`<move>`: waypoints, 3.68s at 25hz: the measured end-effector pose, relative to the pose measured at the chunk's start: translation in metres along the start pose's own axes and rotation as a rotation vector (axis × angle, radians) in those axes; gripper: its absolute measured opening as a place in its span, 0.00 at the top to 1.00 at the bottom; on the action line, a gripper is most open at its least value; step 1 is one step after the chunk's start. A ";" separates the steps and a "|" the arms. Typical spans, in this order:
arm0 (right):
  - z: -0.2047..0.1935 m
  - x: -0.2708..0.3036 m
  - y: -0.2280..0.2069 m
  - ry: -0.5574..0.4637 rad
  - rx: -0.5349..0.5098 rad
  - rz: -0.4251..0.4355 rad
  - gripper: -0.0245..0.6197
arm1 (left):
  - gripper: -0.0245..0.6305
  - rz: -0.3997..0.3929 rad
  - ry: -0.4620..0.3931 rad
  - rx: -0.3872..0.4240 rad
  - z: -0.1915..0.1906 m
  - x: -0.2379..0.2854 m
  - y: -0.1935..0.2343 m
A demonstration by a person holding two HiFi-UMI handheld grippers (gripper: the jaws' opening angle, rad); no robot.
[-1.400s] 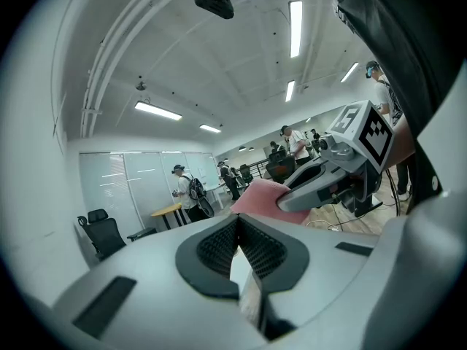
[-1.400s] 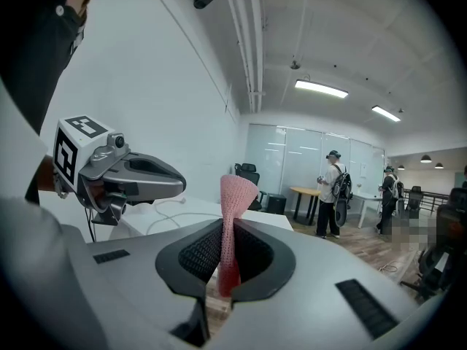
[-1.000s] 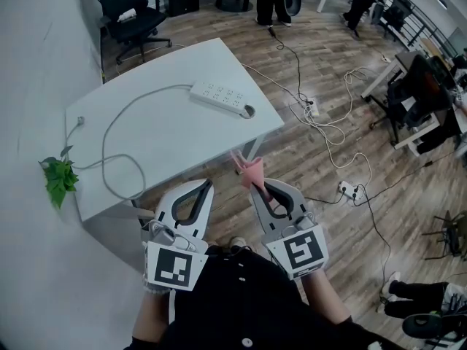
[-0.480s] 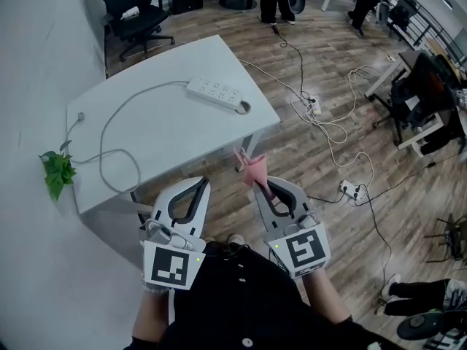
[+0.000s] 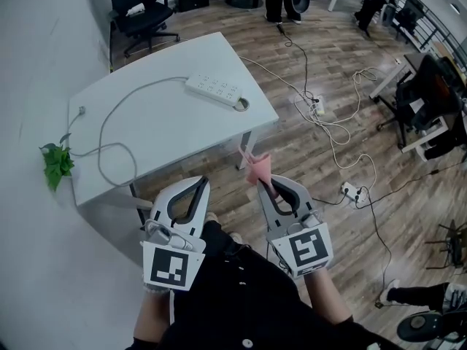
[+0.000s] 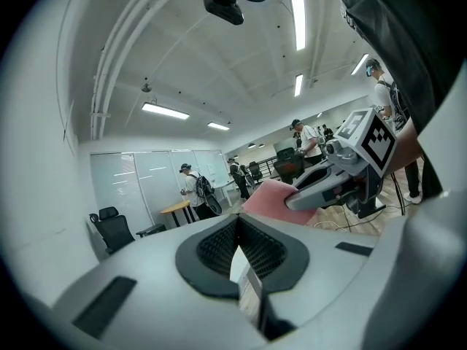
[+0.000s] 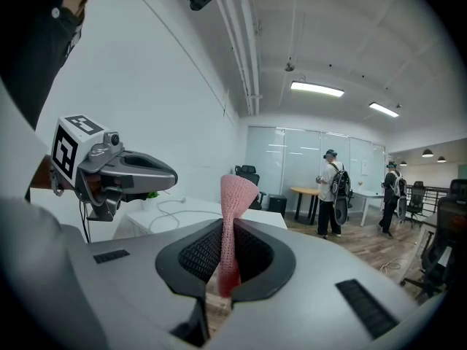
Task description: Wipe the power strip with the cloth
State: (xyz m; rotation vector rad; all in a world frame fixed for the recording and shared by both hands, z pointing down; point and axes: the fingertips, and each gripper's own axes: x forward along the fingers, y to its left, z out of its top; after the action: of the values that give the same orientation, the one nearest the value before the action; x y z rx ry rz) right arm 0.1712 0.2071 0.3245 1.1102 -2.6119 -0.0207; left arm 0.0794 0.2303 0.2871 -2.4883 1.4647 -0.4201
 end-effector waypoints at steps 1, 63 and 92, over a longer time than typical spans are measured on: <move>-0.001 0.001 -0.001 0.001 0.000 0.002 0.88 | 0.94 0.001 0.007 -0.002 -0.002 0.001 0.000; 0.054 0.356 -0.159 0.088 -0.099 0.138 0.88 | 0.94 0.102 0.051 -0.041 -0.082 0.238 0.262; 0.018 0.493 -0.173 0.174 -0.366 0.386 0.88 | 0.94 0.374 0.168 -0.089 -0.094 0.212 0.283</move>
State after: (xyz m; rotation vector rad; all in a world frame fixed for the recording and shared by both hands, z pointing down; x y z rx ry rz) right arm -0.0350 -0.2639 0.4172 0.4576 -2.4853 -0.2912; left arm -0.0864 -0.0950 0.3084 -2.2114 2.0046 -0.5089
